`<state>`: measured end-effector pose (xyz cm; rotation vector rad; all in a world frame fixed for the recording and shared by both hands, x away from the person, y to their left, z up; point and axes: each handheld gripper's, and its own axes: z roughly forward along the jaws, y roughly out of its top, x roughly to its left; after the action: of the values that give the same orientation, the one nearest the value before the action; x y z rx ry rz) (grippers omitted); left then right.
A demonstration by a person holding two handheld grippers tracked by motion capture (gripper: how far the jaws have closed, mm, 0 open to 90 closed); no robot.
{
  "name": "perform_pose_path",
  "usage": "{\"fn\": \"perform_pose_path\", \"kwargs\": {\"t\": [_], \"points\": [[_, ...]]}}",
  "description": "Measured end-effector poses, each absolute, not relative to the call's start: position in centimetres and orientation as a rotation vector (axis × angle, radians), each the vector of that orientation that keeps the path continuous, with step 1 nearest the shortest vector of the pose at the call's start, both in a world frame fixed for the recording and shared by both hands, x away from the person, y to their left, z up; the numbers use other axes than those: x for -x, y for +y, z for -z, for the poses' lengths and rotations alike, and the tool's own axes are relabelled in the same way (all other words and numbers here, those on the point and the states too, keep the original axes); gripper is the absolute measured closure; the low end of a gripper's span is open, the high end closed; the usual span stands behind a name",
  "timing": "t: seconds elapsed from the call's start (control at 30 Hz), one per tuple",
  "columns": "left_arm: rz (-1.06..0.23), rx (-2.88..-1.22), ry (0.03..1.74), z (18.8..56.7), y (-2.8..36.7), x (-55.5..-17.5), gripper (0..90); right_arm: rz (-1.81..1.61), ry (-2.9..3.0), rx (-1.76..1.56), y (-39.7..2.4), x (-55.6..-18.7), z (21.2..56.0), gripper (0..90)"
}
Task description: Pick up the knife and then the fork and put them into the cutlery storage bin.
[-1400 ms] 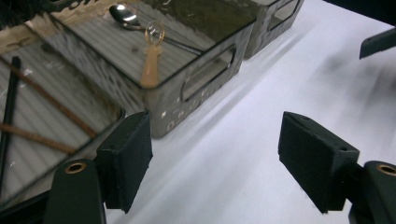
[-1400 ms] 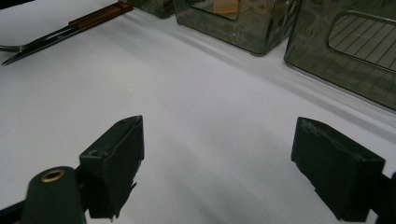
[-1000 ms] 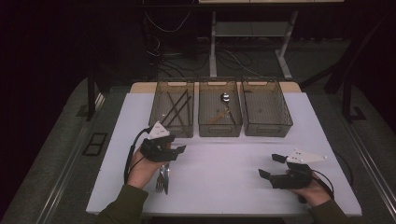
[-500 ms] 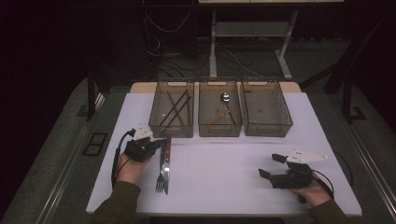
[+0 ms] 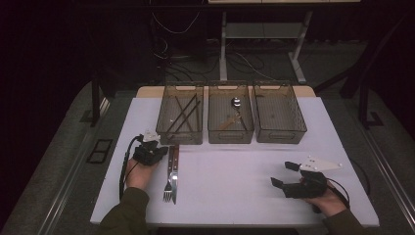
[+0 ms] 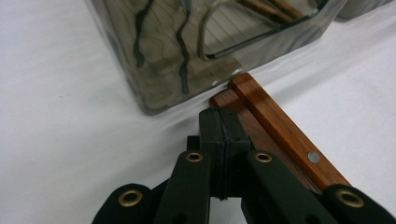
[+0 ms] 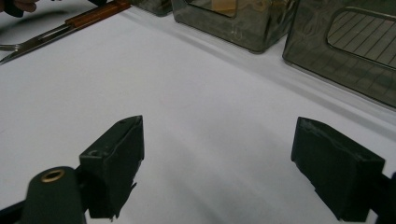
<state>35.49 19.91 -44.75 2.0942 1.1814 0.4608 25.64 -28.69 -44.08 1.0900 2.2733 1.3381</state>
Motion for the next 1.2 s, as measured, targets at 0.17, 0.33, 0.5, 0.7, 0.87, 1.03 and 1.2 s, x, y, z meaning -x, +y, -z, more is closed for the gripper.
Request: {"fn": "perform_pose_path", "kwargs": {"t": [0.17, 0.33, 0.5, 0.7, 0.87, 1.03, 1.2], "points": [[-0.454, -2.102, 1.169, 44.8, 19.6, -35.5, 89.5, -1.337, 2.275, -1.094, -28.7, -25.6, 44.1, 17.3], [-0.431, -2.106, 1.15, 44.8, 19.3, -35.5, 89.5, -1.339, 2.274, -1.092, -28.7, -25.6, 44.1, 17.3], [-0.407, -2.116, 1.122, 44.8, 18.7, -35.3, 89.5, -1.34, 2.273, -1.093, -28.7, -25.6, 44.1, 17.3], [-0.378, -2.135, 1.088, 44.7, 18.2, -35.2, 89.5, -1.34, 2.272, -1.093, -28.7, -25.7, 44.1, 17.3], [-0.34, -2.144, 1.061, 44.7, 17.9, -35.1, 89.5, -1.34, 2.271, -1.093, -28.7, -25.6, 44.0, 17.3], [-0.309, -2.164, 1.022, 44.6, 17.5, -35.0, 89.5, -1.34, 2.272, -1.093, -28.7, -25.6, 44.0, 17.3], [-0.27, -2.181, 0.97, 44.7, 16.6, -34.8, 89.5, -1.341, 2.271, -1.094, -28.7, -25.7, 44.0, 17.3]]}}
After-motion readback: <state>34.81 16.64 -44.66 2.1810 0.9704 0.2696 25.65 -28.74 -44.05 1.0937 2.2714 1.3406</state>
